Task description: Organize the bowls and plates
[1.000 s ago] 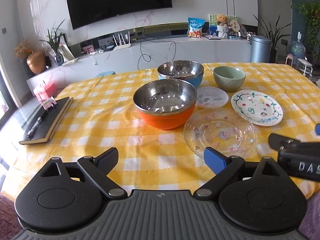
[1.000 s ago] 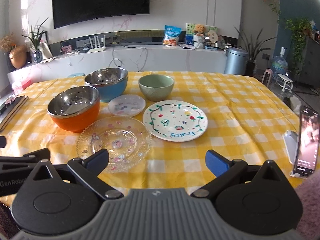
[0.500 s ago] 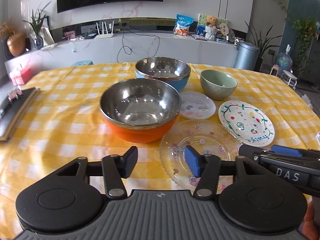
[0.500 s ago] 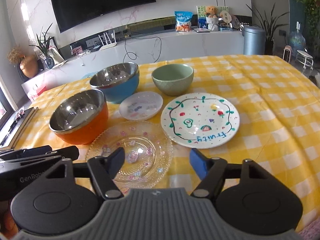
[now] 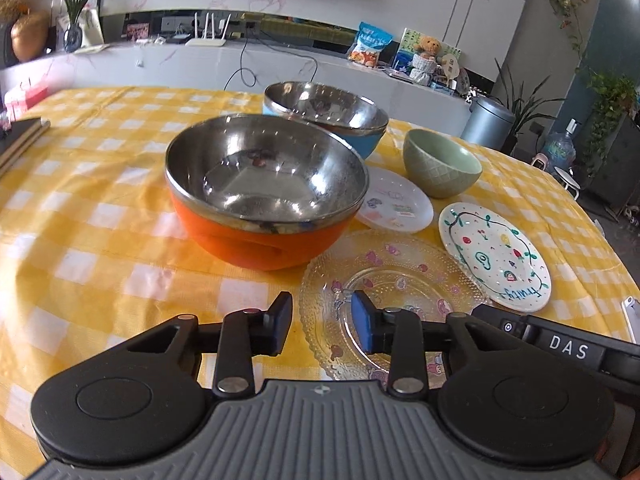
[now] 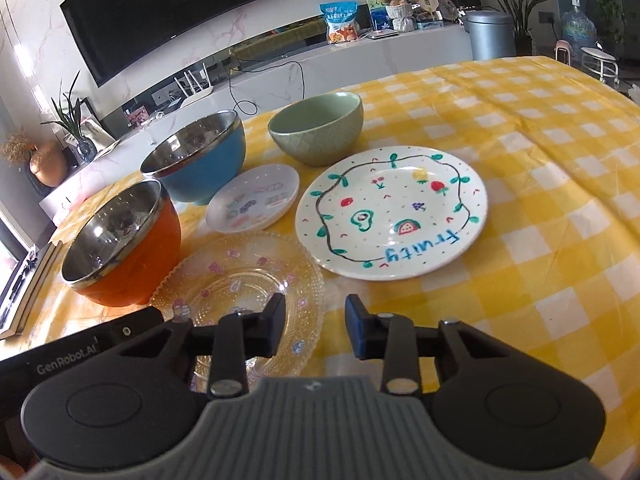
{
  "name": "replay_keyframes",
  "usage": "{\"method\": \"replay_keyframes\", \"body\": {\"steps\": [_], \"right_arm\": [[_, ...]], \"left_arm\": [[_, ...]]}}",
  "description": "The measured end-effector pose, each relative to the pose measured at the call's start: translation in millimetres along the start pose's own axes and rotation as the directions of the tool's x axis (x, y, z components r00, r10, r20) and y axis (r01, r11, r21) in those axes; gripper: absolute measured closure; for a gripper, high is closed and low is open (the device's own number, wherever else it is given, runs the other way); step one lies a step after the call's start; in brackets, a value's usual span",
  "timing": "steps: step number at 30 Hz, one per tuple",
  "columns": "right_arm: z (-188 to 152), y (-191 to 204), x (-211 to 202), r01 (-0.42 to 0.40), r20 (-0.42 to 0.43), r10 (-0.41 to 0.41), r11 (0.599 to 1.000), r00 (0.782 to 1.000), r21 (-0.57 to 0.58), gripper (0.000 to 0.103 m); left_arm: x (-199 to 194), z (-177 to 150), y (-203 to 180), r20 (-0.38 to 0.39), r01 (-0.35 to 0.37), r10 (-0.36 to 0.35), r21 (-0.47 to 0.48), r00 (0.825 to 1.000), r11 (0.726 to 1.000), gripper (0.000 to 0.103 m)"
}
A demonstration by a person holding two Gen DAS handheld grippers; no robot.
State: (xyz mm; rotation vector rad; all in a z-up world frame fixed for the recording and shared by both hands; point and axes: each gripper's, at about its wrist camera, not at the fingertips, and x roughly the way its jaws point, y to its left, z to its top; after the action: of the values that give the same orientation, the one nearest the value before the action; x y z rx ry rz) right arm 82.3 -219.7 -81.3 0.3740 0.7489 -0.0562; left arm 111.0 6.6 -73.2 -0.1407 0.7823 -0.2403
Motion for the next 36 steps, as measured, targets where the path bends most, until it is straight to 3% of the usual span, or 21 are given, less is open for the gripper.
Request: {"method": "replay_keyframes", "body": {"steps": [7,16,36], "right_arm": [[-1,-4,8,-0.031,-0.015,0.032,0.999,0.999,0.039,0.079],[-4,-6,9,-0.03,-0.011,0.03,0.998,0.999,0.053,0.089],[-5,-9,0,-0.069,-0.038,0.073,0.992,0.997,0.11,0.092]], "left_arm": [[6,-3,2,-0.009,0.0,0.0,-0.02,1.0,1.0,0.062],[7,-6,-1,0.002,0.008,-0.008,-0.002,1.0,1.0,0.077],[-11,-8,4,0.023,0.007,-0.007,-0.011,1.0,1.0,0.081]]}}
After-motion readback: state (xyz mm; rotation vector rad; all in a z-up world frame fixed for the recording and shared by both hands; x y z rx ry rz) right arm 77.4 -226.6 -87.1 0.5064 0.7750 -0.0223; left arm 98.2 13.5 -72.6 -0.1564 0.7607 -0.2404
